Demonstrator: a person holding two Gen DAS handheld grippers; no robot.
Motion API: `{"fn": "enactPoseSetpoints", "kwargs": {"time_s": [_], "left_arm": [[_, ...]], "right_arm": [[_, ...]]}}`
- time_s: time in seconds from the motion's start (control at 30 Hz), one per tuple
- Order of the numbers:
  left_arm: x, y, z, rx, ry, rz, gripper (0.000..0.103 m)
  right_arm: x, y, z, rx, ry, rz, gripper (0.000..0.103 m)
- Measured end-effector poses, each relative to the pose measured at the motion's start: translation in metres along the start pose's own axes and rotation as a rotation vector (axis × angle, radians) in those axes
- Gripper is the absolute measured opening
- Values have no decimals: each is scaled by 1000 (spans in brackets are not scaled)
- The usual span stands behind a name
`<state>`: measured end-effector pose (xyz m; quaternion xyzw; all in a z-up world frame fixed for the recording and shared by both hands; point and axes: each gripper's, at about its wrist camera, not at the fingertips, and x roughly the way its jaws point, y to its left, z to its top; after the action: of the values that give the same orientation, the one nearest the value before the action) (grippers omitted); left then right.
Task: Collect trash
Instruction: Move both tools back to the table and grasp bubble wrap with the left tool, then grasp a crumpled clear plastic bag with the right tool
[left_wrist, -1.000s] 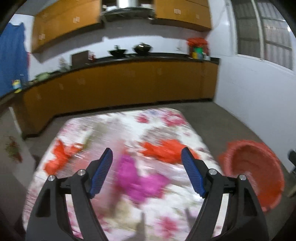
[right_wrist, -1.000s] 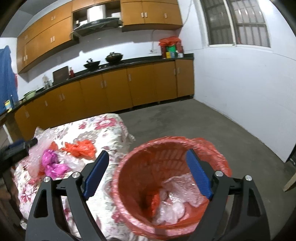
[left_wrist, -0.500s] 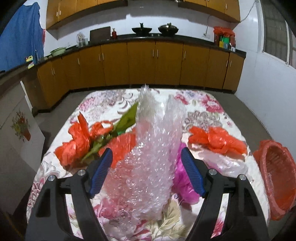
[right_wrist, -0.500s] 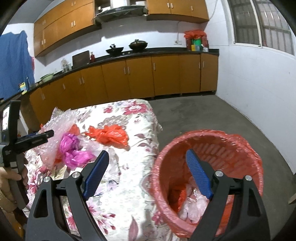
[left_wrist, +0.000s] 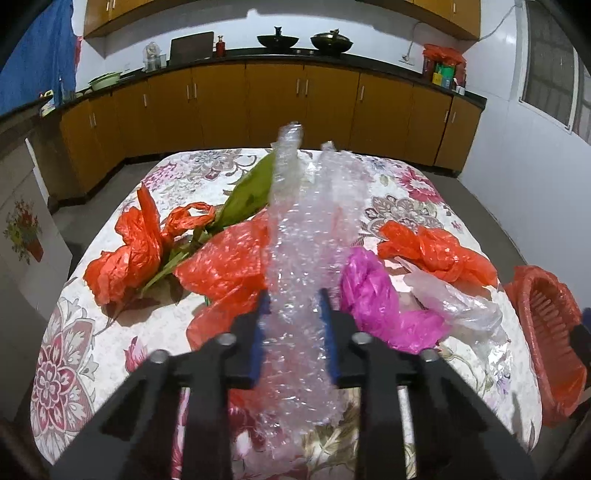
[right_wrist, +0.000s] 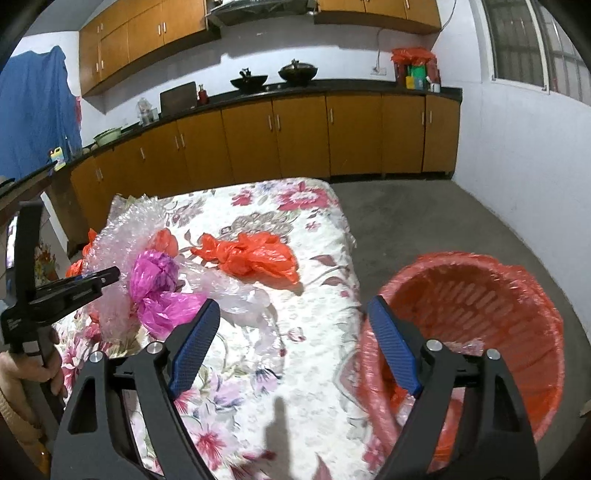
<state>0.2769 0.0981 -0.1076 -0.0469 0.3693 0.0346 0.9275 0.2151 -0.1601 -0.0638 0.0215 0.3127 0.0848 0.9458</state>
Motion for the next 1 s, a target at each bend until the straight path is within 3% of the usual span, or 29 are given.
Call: {"fn": "enactPoseSetpoints", "kwargs": {"time_s": [0.13,0.47,0.67,0.9,1.0], "left_arm": [[-9,5,0,-4,-31,-21,16],[-41,19,6,-29,-101,-56,13],[-56,21,11,-33,-136,-75,13],[-64,21,14,-35,-153,-81,13],[-66,20,15,-34,-156,-86,13]], "right_arm": [[25,9,1,-5,43,14,73],[82,31,0,-34,151,33,69],[102,35,-7,-34,228,59,54],[101,39,-12,-51,238,86,20],[97,37,-12,-50,236,94,16]]}}
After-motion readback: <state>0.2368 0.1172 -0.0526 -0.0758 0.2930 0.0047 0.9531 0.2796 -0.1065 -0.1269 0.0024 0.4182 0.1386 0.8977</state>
